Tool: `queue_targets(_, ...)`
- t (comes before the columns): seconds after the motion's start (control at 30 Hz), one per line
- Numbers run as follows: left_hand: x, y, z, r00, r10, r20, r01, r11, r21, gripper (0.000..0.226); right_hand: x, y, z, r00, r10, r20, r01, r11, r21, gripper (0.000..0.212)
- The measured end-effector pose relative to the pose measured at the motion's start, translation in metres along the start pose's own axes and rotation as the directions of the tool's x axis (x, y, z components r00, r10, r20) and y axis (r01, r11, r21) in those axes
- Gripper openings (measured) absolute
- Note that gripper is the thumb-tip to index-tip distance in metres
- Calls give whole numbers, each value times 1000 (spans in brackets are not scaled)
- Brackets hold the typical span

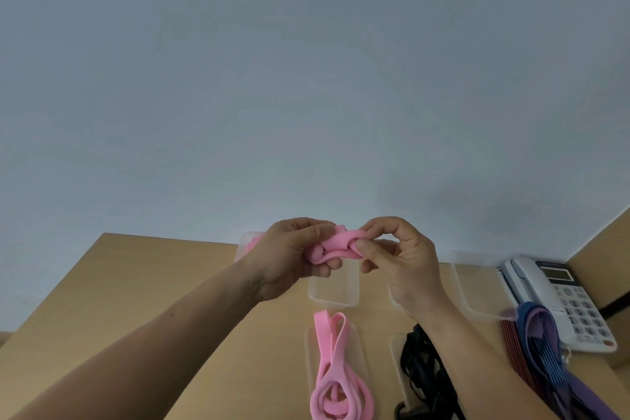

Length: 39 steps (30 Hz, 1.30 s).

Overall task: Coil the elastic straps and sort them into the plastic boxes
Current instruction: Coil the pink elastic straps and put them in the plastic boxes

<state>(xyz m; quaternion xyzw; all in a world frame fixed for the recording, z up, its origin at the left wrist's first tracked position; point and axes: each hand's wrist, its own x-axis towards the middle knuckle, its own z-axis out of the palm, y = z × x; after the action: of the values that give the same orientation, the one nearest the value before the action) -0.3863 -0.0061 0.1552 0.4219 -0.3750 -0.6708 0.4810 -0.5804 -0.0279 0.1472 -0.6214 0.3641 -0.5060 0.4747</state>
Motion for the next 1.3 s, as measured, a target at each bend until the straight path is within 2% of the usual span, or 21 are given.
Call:
queue_targets(0.13,0,1,-6,999,-15,-32,13,998,-66,21,-2,3,14,992,-47,-121,34,994,-105,24)
queue_targets(0.27,-1,1,-16,999,-25,-28,23,997,-72,20,-5,1,25,983,-66,-169,42,989,-145,20)
queue_targets(0.43,-7,3,-33,999,-51,1,50,996,-80,24,-5,-4,27,997,74,1,-74,997,22,9)
queue_targets(0.53,-8,7,-43,998,-54,16,56,993,-100,25,-6,-5,32,992,114,53,-118,989,84,13)
queue_targets(0.77,-6,0,-49,996,-90,17,91,989,-118,24,-12,8,58,966,29,-257,-29,1000,3,17)
queue_targets(0.87,0,-9,-47,995,-96,3,95,991,-90,24,-16,19,60,947,-3,-320,-12,999,-46,16)
queue_targets(1.0,10,-12,-44,993,-113,22,113,993,33,22,-13,35,44,967,84,-242,-94,995,-30,18)
queue_targets(1.1,24,-17,-44,996,-85,10,81,972,220,26,-7,50,24,987,138,-83,-148,980,-135,25)
queue_targets(1.17,36,-23,-41,998,-59,-15,61,946,320,28,-1,57,12,993,84,79,-50,931,-361,42)
queue_targets(1.23,50,-31,-37,998,-65,-14,66,925,374,29,8,66,5,971,53,234,86,834,-545,49)
queue_targets(1.3,65,-40,-32,995,-97,-12,93,913,397,29,17,79,-3,964,44,263,135,771,-622,50)
